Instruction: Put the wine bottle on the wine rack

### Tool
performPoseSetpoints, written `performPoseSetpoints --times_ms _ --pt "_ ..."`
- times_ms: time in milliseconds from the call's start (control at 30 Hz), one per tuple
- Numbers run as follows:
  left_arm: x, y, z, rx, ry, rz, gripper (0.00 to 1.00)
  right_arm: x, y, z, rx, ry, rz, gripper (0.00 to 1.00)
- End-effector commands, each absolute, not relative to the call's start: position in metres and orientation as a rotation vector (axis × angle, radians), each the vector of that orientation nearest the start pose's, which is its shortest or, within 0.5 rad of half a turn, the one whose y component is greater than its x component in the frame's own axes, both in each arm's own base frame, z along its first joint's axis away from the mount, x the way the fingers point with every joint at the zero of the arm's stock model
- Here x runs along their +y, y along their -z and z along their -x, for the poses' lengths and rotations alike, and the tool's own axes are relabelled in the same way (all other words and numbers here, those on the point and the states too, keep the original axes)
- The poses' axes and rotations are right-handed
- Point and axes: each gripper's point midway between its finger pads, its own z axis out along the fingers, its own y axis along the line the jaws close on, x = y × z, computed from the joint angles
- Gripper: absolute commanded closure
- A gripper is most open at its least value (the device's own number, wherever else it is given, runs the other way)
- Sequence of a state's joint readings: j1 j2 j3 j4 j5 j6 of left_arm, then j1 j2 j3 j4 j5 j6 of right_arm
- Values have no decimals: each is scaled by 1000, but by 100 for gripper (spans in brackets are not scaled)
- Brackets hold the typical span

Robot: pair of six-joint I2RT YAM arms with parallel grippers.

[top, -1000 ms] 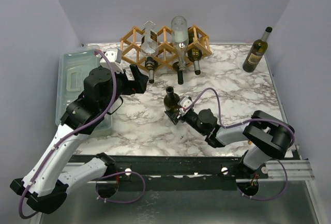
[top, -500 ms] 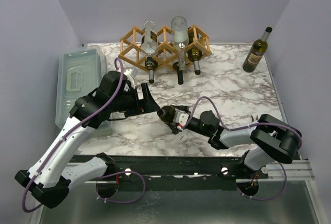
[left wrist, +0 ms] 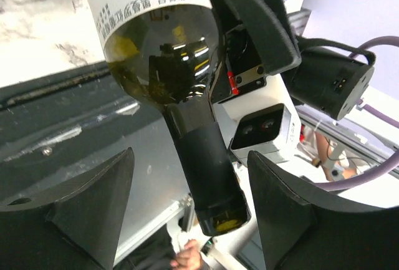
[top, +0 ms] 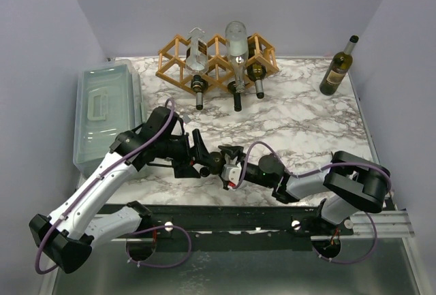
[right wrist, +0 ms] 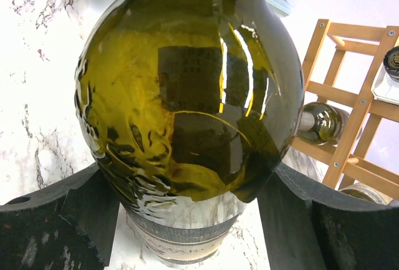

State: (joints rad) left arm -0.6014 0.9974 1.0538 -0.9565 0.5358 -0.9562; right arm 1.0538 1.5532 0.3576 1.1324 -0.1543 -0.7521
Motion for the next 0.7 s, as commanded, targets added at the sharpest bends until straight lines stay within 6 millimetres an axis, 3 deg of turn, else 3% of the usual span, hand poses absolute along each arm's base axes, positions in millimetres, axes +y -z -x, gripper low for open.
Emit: performPoseSetpoints --times_ms 0,400,667 --pt "-234 -236 -103 2825 1382 313 27 353 -97 -202 990 -318 1431 99" --pt "-243 -213 -87 2955 1524 437 42 356 -89 -201 983 -246 1461 99" --pt "-246 -199 -99 2961 1454 523 48 358 -89 -199 972 -234 1463 100"
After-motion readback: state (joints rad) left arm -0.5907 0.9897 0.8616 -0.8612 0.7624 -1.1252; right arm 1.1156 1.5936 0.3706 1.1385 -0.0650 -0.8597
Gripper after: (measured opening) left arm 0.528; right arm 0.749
